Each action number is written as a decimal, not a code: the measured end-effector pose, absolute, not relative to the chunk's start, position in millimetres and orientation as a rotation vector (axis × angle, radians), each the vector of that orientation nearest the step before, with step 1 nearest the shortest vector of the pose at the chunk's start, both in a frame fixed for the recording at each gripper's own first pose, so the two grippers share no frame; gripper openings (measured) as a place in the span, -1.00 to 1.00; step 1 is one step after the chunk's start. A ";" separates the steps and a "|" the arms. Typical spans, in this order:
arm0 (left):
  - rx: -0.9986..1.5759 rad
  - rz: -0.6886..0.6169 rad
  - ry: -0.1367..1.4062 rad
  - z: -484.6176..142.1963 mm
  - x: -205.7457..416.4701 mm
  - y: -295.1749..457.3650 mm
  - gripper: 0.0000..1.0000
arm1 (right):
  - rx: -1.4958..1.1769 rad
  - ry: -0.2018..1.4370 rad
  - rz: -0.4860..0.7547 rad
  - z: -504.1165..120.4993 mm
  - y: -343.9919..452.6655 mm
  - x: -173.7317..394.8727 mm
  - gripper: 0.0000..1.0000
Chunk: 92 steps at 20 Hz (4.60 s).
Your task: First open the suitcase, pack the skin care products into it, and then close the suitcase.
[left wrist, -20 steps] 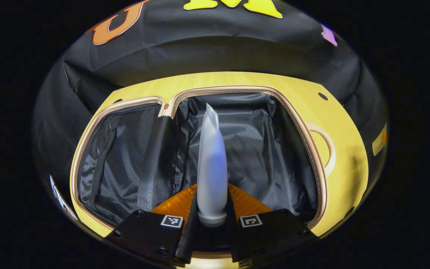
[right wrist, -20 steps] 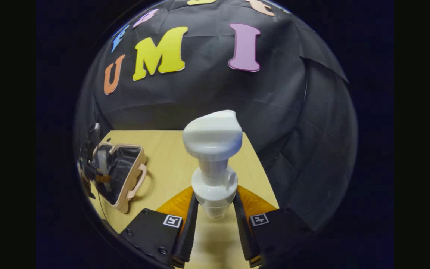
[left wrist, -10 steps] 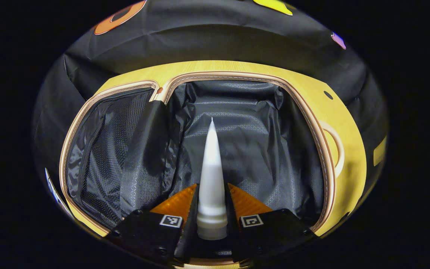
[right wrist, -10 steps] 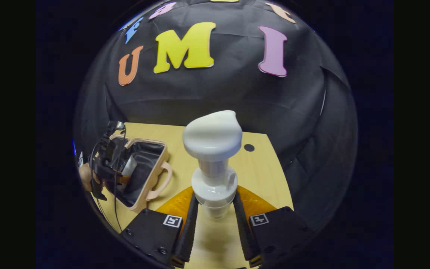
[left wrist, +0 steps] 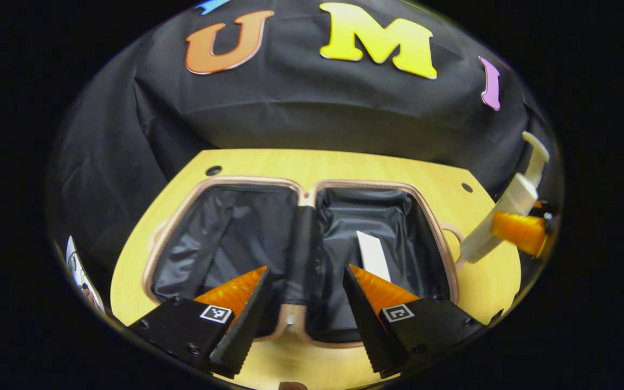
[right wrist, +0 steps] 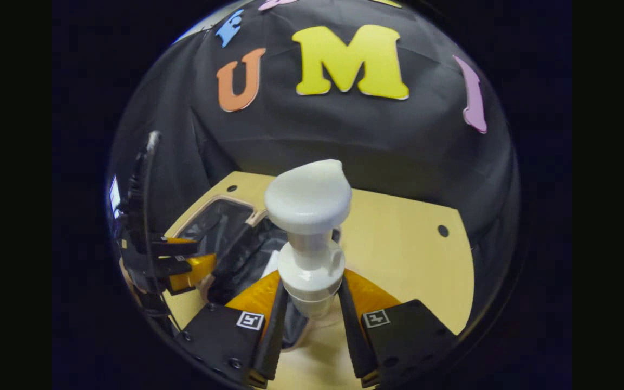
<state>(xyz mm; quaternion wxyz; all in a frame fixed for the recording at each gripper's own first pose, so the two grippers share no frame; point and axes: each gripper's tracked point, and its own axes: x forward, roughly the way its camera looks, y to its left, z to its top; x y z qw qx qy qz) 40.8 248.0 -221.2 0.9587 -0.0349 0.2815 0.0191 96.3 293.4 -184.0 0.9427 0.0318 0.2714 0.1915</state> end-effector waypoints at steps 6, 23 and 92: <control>0.057 0.133 0.390 -169.6 8.5 339.5 0.75 | 0.041 0.728 0.412 -251.2 342.8 91.3 -0.01; 0.080 0.270 0.118 -102.3 10.3 459.4 0.96 | 0.239 1.004 0.220 -309.9 355.6 128.8 -0.02; -0.179 0.029 0.162 -90.3 88.6 72.3 -0.92 | 0.121 0.303 0.301 -84.0 36.1 -63.0 0.53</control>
